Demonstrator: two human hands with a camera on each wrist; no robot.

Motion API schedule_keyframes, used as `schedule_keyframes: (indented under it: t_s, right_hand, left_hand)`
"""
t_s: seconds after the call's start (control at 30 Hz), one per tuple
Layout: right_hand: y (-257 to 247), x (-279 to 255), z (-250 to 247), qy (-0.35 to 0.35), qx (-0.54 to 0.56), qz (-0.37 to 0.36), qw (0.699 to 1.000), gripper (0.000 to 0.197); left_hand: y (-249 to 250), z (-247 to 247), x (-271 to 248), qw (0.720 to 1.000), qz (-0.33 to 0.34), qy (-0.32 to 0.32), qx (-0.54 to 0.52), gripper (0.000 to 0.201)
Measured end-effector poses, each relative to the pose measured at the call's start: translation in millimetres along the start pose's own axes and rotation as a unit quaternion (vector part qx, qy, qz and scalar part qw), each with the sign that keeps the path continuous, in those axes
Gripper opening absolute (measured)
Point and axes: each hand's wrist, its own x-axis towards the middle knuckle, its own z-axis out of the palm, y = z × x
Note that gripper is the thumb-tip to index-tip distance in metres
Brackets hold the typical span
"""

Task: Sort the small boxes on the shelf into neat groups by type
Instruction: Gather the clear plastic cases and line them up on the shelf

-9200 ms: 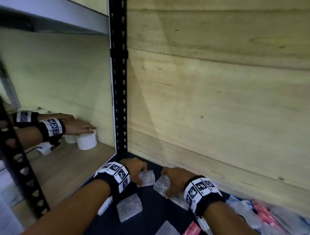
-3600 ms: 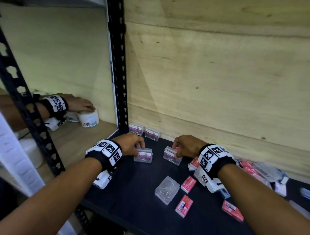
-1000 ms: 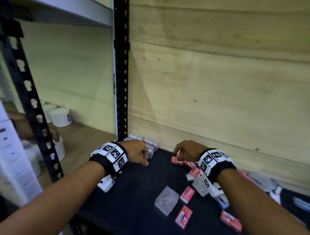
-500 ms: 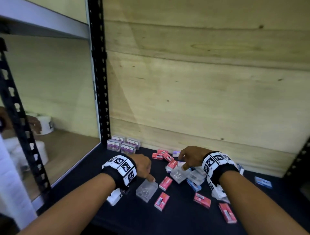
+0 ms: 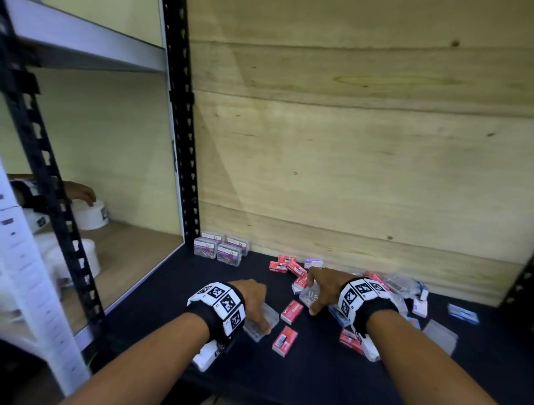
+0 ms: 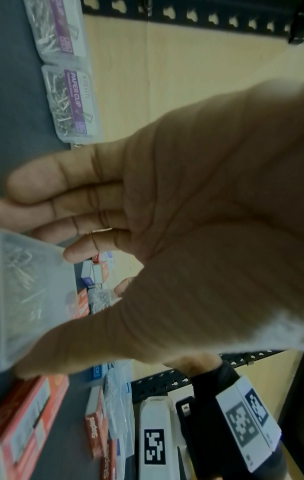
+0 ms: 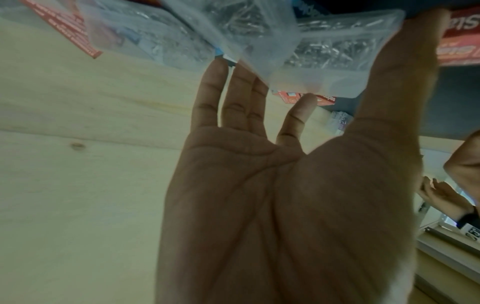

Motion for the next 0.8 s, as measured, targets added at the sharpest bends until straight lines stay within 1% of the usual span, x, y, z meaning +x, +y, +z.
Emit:
schedule_keyframes:
  t_s: [0.17,0.27,0.37,0.43,0.53,0.63,0.67,0.73,0.77,0.8]
  right_hand:
    - [-2,2,-7,-0.002,0.007,0.001,1.000,0.062]
    - [-6,2,-15,0.007,0.019,-0.007,1.000,0.053]
    - [-15,6,-22,0.002,0.040,-0.018,0.999,0.044]
    - [-24,8,-26,-0.003,0.047,-0.027,0.999,0.044]
    - [-38,14,-27,-0.008,0.034,-0.034,0.999,0.049]
    - [-48,23,-23,-0.016,0.012,-0.041,0.999,0.046]
    - [-50,25,-21,-0.019,0.009,-0.043,0.999,0.050]
    - [-55,30,-17,-0.022,0.009,-0.045,0.999,0.069]
    - [-57,32,-15,-0.024,0.007,-0.046,0.999,0.076]
    - [-59,35,-13,-0.025,0.002,-0.051,0.998,0.079]
  left_hand:
    - [-13,-1,0,1.000,0.022,0.003,-0.012,0.052]
    - [-29,-3,0,0.999,0.027,0.011,-0.043,0.048]
    - [-45,-8,0,0.996,0.026,0.003,-0.083,0.040]
    - [-56,-11,-1,0.995,0.024,-0.004,-0.100,0.035]
    - [-72,-12,0,0.994,0.018,-0.009,-0.111,0.033]
    - [-88,-10,3,0.991,0.012,-0.006,-0.135,0.031]
    - [-91,-10,3,0.989,0.014,-0.008,-0.146,0.029]
    - [-97,-7,6,0.986,0.017,-0.007,-0.168,0.027]
    - [-100,-5,8,0.984,0.018,-0.005,-0.177,0.027]
    - [-103,-3,10,0.982,0.017,-0.002,-0.186,0.026]
